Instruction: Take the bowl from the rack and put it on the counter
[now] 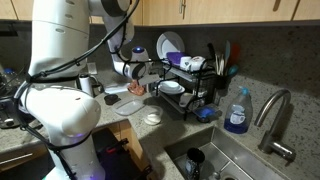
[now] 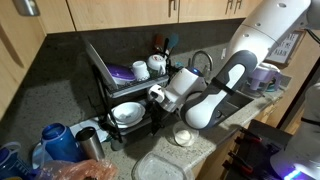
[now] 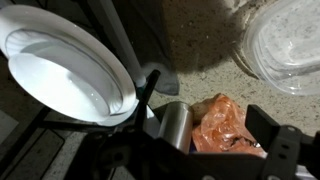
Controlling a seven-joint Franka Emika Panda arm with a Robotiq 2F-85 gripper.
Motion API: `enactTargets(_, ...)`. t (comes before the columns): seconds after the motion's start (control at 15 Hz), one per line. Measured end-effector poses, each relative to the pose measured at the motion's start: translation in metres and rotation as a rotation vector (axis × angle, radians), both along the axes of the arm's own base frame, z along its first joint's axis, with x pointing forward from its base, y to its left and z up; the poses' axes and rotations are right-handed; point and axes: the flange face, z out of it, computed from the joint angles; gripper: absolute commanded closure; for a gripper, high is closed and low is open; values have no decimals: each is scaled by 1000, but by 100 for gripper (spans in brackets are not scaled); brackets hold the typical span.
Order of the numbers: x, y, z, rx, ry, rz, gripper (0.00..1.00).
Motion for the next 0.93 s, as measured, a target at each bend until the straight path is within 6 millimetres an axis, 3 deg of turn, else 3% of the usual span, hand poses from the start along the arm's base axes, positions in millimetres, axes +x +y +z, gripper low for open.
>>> enactTargets(0.4,2,-22,-20,-21,-67,-139,0)
enactTargets(0.8,-14,-6,-30,-11,-109,-232,0)
enactTargets(0.93,-14,-2,-23,-1,-126,-268,0)
